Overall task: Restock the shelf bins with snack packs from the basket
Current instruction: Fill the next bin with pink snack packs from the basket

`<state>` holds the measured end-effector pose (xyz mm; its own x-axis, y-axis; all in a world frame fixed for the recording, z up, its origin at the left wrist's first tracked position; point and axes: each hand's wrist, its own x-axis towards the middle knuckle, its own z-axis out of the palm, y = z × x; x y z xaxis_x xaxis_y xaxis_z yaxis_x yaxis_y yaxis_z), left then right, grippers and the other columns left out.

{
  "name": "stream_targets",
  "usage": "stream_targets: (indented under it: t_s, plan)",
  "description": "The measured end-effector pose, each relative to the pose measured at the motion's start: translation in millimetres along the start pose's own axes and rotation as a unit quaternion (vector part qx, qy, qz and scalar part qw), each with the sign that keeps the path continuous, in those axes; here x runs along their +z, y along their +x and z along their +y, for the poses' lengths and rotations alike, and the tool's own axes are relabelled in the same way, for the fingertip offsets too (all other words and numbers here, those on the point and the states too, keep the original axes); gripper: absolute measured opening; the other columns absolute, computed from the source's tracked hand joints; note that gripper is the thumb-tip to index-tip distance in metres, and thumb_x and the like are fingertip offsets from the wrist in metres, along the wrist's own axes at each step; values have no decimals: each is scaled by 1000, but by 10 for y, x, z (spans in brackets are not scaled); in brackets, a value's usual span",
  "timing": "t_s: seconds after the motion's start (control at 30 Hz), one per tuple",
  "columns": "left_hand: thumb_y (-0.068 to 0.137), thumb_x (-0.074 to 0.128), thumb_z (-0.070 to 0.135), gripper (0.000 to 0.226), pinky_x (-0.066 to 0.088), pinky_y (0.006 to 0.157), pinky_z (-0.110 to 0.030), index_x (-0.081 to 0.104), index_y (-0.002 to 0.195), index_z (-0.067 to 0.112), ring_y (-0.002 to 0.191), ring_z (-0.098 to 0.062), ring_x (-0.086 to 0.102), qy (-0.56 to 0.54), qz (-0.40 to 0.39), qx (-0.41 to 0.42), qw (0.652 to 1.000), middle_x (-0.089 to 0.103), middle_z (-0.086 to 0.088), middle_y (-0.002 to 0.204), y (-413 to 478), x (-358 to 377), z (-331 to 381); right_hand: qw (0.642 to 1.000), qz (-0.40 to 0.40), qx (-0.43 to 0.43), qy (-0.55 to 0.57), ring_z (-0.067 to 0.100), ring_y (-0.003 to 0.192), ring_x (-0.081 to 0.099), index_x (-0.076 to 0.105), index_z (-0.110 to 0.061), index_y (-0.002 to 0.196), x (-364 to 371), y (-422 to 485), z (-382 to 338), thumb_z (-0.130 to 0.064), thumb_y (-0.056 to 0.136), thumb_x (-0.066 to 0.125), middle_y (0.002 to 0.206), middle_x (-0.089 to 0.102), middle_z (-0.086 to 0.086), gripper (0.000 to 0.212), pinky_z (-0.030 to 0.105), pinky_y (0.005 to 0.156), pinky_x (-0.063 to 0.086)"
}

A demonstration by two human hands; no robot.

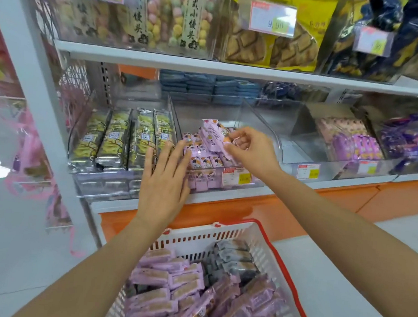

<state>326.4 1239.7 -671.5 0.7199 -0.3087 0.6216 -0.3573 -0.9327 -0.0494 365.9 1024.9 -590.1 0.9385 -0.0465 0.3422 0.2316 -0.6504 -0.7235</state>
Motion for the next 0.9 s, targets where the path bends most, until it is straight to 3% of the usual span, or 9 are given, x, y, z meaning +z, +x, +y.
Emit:
stream_targets:
  t_s: [0.07, 0.17, 0.27, 0.33, 0.4, 0.47, 0.67, 0.77, 0.9]
  plan:
    - [95, 39, 34, 55, 3, 122, -55, 48, 145, 14, 149, -33, 22, 26, -12, 19, 999, 23, -11, 162, -32, 58, -50, 999, -5, 14, -40, 16, 70, 60, 66, -24, 92, 164, 238, 39, -27, 82, 76, 75, 59, -2, 14, 34, 64, 51]
    - [93, 35, 33, 53, 4, 121, -56, 54, 139, 15, 147, -34, 26, 39, 2, 21, 999, 26, -13, 161, -16, 103, -59, 994, -4, 16, -104, 11, 66, 53, 67, -22, 89, 426, 508, 80, -31, 84, 74, 68, 53, -11, 13, 24, 58, 38]
    - [91, 38, 31, 51, 7, 121, -57, 57, 136, 15, 145, -34, 29, 45, 25, 21, 998, 28, -13, 160, -11, 147, -57, 990, -5, 20, -139, 12, 55, 51, 69, -15, 90, 652, 701, 108, -31, 84, 73, 64, 59, 1, 17, 26, 51, 32]
    - [91, 40, 30, 49, 9, 120, -57, 58, 134, 15, 145, -34, 30, 46, 35, 22, 998, 29, -13, 160, -14, 170, -66, 987, -9, 20, -159, 8, 51, 51, 70, -15, 90, 779, 797, 118, -33, 85, 72, 65, 61, 1, 19, 25, 53, 32]
    - [90, 42, 29, 49, 9, 120, -57, 59, 133, 15, 144, -34, 31, 46, 41, 23, 998, 30, -13, 159, -13, 188, -65, 981, -13, 18, -193, 17, 68, 64, 72, -15, 92, 882, 879, 135, -30, 85, 71, 80, 69, 5, 17, 25, 61, 38]
    - [88, 49, 30, 49, 6, 120, -57, 58, 134, 15, 145, -34, 29, 53, 42, 23, 997, 28, -13, 160, -10, 204, -67, 976, -15, 17, -216, 23, 79, 65, 72, -12, 92, 957, 942, 152, -26, 85, 71, 89, 72, 11, 16, 27, 66, 43]
    - [80, 68, 29, 53, 1, 121, -55, 60, 130, 13, 145, -33, 26, 54, 48, 11, 997, 30, -14, 159, -5, 209, -68, 965, -45, 23, -259, 21, 71, 64, 73, -7, 84, 1055, 981, 186, -29, 86, 71, 81, 71, 11, 22, 24, 64, 37]
    - [84, 57, 29, 47, 2, 121, -55, 60, 129, 14, 145, -33, 27, 54, 32, 12, 998, 29, -13, 160, -2, 184, -61, 969, -67, 21, -236, 13, 63, 56, 76, -10, 88, 1011, 989, 198, -31, 88, 70, 82, 71, 6, 21, 24, 67, 38]
    - [88, 40, 29, 48, 3, 121, -56, 59, 130, 15, 145, -34, 26, 51, -3, 16, 999, 26, -12, 161, -19, 131, -60, 971, -76, -10, -226, 21, 87, 66, 76, -13, 102, 905, 914, 202, -30, 88, 69, 103, 72, 8, 23, 26, 74, 46]
